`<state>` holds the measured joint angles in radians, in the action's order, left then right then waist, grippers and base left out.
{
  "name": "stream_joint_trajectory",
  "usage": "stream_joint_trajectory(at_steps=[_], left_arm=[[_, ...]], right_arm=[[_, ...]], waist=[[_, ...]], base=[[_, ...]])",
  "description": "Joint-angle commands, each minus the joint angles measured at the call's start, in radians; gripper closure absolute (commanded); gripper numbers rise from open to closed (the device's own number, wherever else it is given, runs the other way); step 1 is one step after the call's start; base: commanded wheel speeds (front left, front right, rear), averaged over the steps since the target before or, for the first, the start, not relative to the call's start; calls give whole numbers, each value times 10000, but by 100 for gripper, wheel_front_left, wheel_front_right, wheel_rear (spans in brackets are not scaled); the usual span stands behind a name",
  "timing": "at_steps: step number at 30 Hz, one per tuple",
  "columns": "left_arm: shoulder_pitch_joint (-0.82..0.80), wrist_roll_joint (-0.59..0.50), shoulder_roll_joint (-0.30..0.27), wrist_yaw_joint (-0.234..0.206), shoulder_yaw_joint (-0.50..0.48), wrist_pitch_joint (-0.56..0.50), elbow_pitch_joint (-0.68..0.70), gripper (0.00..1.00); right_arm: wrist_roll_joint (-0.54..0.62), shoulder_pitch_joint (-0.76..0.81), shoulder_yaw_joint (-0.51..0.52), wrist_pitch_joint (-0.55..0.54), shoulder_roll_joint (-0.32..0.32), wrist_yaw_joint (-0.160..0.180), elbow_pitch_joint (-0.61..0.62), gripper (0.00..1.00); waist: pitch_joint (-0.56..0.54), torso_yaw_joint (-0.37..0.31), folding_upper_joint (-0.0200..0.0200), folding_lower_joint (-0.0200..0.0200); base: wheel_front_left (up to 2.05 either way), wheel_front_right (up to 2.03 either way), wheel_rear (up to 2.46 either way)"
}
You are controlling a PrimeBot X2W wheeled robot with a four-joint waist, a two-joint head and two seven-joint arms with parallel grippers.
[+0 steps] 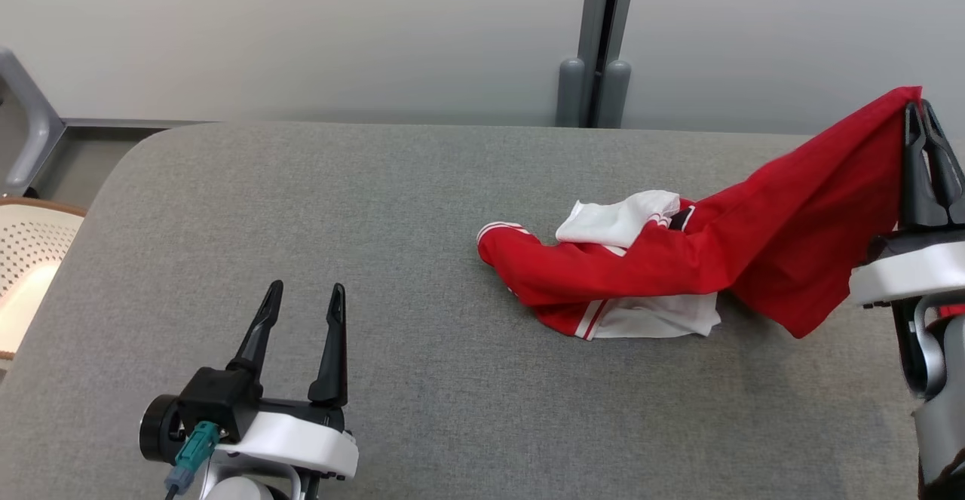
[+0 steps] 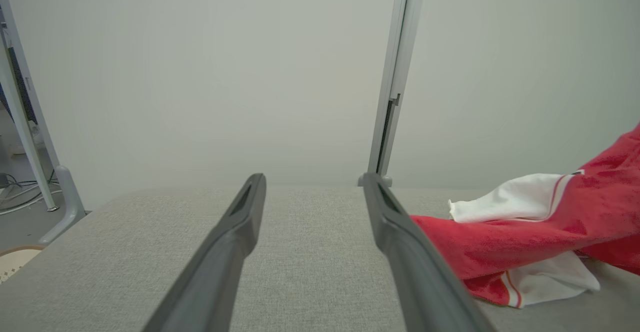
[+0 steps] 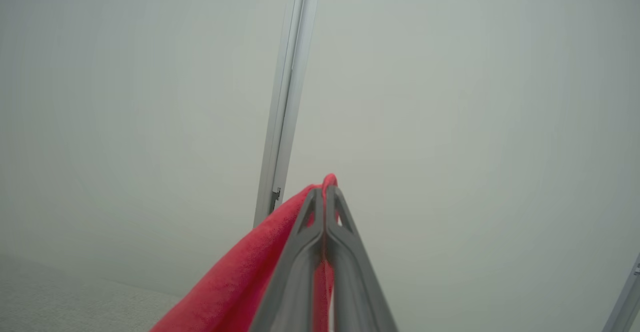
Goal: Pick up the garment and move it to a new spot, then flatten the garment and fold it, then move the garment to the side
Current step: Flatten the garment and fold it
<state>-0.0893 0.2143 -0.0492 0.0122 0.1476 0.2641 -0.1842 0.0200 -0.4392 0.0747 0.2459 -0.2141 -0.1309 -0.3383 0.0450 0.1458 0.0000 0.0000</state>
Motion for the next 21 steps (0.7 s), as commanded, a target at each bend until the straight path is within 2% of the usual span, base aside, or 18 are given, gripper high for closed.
stream_joint_trajectory(at_steps=[1,3,9,12,16,17,18,21], left_arm=[[77,33,-33,-43,45,-2,20,0],[118,56,-30,-83,108,-2,32,0],[22,110,-33,-95,198,0,54,0],[-76,34,-35,-40,185,0,-36,0],[-141,-13,-30,-53,142,0,-61,0],[-161,-22,-33,-52,140,0,-65,0],[-188,-37,-31,-43,137,-2,-72,0],[-187,-78,-36,8,179,0,-126,0]], right_arm=[[67,414,-127,-293,-54,4,333,100],[68,959,-142,-599,-33,4,880,100],[-215,3864,-308,-1419,719,4,2248,100],[-388,5357,-384,-1645,1008,4,2235,100],[-309,6146,97,-1810,1146,4,1658,100],[-206,6243,186,-1764,1186,4,1427,77],[-265,6231,336,-1669,1278,2,1205,0],[-165,5798,809,-1248,1375,4,817,0]], waist=[[-163,-196,0,0],[-168,-282,0,0],[5,-532,0,0],[53,-641,0,0],[61,-800,0,0],[69,-843,0,0],[77,-872,0,0],[56,-936,0,0]], base=[[0,0,0],[0,0,0],[0,0,0],[0,0,0],[0,0,0],[0,0,0],[0,0,0],[0,0,0]])
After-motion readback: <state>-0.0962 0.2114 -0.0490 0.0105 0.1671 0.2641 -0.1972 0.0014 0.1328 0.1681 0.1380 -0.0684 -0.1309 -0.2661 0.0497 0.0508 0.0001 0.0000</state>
